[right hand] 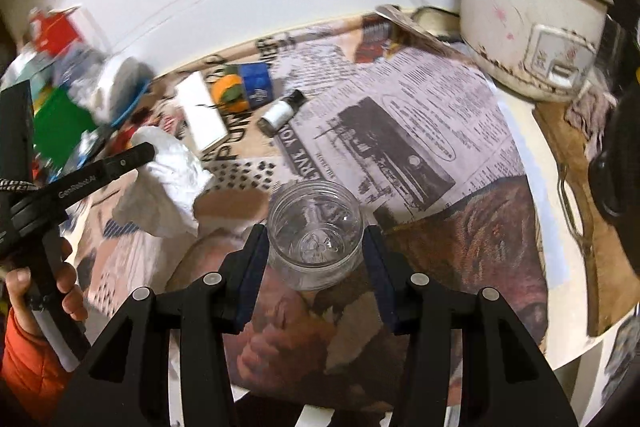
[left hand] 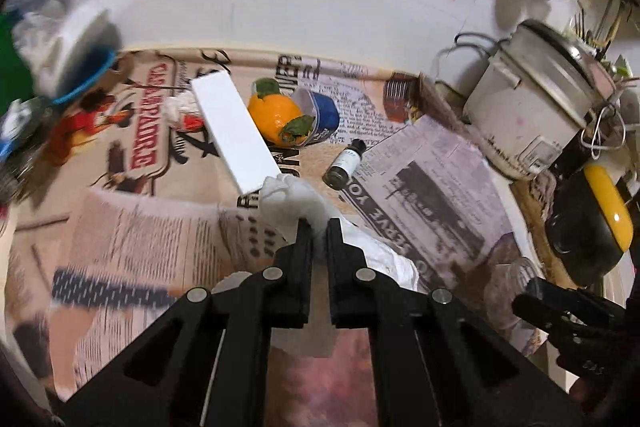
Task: Collect trash
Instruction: 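Grasp the white tissue with the left tool while the right tool grasps the clear glass jar, then carry the tissue and glass jar down over the white bucket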
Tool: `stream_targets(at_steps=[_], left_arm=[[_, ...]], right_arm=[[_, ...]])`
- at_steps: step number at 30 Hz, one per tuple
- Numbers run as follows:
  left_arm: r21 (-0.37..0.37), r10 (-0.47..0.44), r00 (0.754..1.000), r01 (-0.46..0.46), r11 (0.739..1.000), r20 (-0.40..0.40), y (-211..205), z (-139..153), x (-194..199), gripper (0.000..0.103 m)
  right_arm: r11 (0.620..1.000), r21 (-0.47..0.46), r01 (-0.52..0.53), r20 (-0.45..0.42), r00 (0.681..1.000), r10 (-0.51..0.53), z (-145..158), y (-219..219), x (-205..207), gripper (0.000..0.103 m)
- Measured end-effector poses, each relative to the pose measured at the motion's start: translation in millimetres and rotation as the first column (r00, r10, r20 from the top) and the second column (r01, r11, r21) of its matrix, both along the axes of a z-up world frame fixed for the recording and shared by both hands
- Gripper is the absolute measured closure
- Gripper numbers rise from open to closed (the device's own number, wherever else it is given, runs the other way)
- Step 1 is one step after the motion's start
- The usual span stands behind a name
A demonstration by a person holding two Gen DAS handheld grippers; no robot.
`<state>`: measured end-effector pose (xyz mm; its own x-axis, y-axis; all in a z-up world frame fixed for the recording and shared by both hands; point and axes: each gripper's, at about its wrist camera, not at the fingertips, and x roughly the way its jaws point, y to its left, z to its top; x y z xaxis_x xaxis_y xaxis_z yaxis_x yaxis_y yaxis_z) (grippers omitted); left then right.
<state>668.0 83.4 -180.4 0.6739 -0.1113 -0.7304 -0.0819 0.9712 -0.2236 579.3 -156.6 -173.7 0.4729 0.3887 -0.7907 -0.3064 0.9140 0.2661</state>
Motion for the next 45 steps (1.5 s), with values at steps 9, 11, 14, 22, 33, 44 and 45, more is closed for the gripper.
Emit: stream_targets(at_steps=[9,11,14,22,33,44,45], left_arm=[[0.025,0.055,0.995,-0.058,0.998,0.084,-21,42,-93,0.098],[0.03,0.057,0.994,-0.06,0.998,0.09,-20,46,-106,0.098],[0.037,0.051,0.994,-0.055,0.998,0.096,-20,48,-125,0.098],[0.057,-0.036,0.994,0.03,0.998,0.101,-8,38,-182,0.098],[0.08,-0.171,0.984,0.167,0.983,0.046,16,3,-269,0.098],[0.027,-0.249,0.965,0.252,0.967,-0.083,-4,-54,-298,0.098],[0.022,-0.248,0.964,0.251,0.968,-0.094,-7,-61,-298,0.098]], right_arm=[[0.994,0.017,-0.11,0.054,0.993,0.109,28,-5,-44,0.058],[0.993,0.027,-0.113,0.065,0.992,0.111,32,-4,-54,0.058],[0.994,0.037,-0.102,0.088,0.991,0.099,38,-1,-72,0.058],[0.999,0.032,-0.032,0.119,0.993,0.028,42,18,-125,0.058],[0.994,0.053,0.099,0.104,0.989,-0.105,15,48,-207,0.058],[0.986,0.017,0.167,0.038,0.985,-0.167,-7,33,-254,0.058],[0.986,0.014,0.167,0.029,0.985,-0.168,-12,31,-255,0.058]])
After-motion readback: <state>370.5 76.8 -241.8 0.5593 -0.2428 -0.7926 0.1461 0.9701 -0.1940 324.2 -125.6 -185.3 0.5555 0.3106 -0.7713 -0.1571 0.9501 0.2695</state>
